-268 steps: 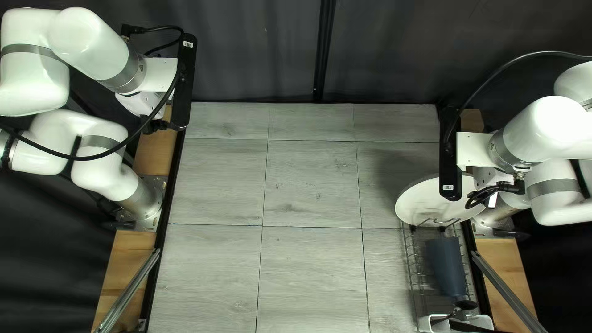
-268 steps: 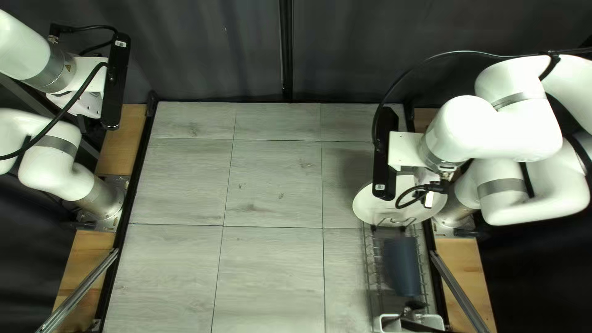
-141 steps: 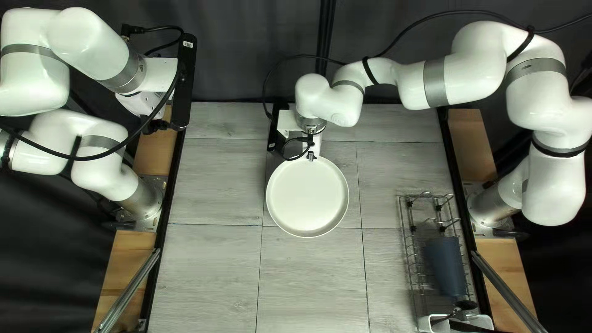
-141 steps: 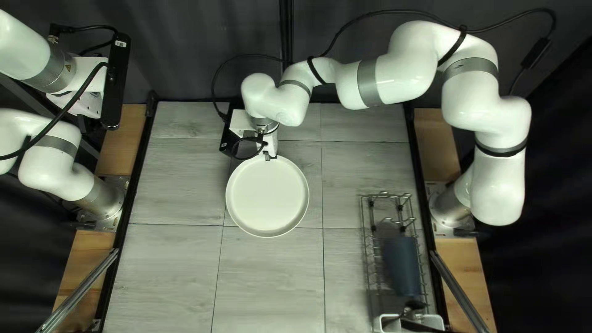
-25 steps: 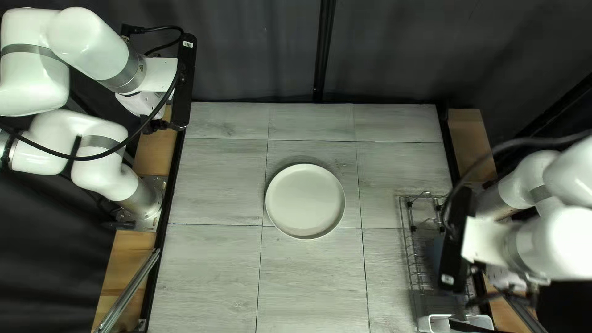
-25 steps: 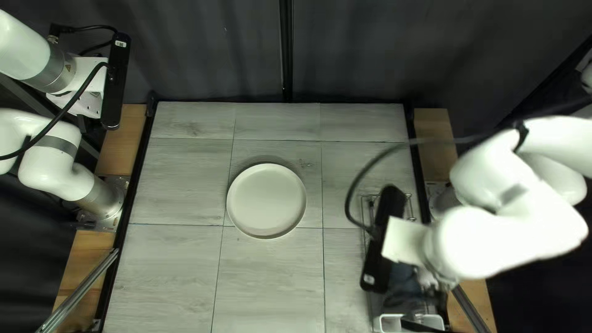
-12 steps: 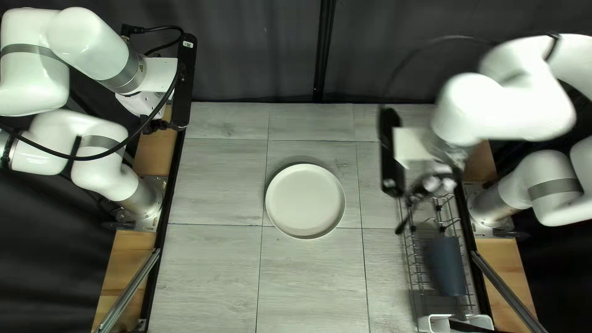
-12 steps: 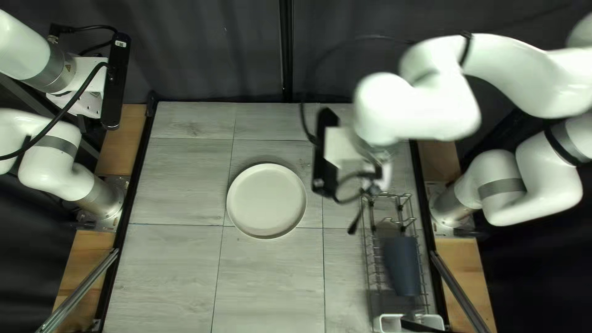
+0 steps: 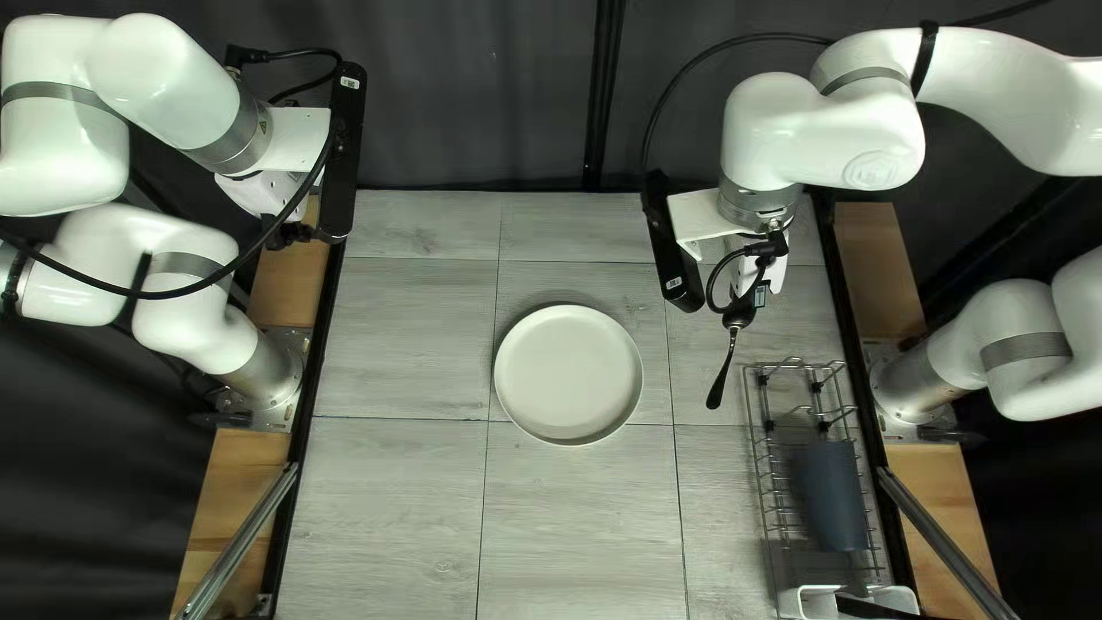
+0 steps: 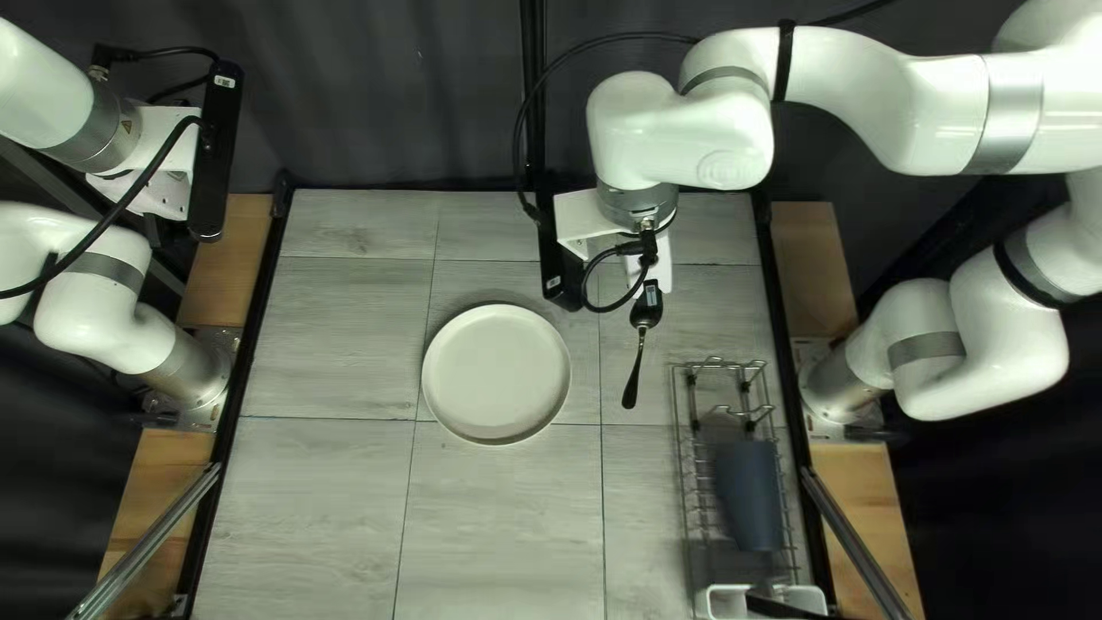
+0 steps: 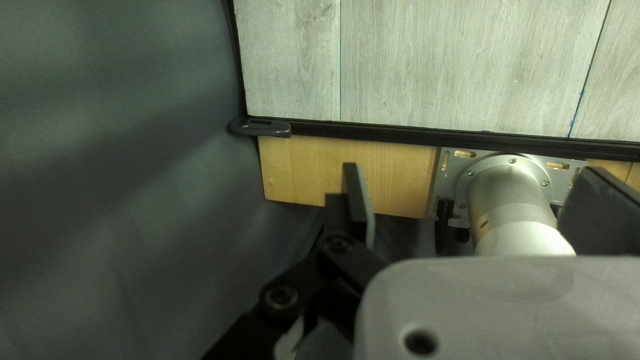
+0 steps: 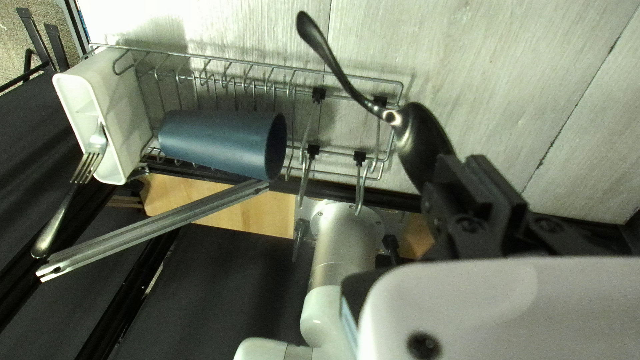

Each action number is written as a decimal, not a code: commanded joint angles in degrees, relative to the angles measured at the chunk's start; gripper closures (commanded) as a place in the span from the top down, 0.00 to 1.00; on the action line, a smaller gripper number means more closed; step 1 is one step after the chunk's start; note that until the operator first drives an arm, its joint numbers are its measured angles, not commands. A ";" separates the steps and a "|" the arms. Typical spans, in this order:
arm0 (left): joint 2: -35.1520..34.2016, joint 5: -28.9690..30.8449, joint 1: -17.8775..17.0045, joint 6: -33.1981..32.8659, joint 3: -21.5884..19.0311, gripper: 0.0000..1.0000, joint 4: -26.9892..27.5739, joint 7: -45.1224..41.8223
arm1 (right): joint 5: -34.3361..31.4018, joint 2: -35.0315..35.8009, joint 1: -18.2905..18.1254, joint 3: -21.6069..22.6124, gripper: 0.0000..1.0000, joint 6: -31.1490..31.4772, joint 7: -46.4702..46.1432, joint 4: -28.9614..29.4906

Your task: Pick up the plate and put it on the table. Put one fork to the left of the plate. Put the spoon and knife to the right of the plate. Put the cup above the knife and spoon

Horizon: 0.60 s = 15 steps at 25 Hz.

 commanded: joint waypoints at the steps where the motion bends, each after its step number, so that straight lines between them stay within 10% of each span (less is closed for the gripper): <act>1: 0.00 0.00 0.00 0.00 0.00 1.00 0.00 0.00 | 1.13 0.40 -0.46 -1.54 0.00 -1.37 -5.35 -1.86; 15: 0.00 0.00 0.00 0.00 0.00 1.00 0.00 0.00 | 14.60 18.24 -7.17 -8.93 0.00 5.07 -27.37 5.75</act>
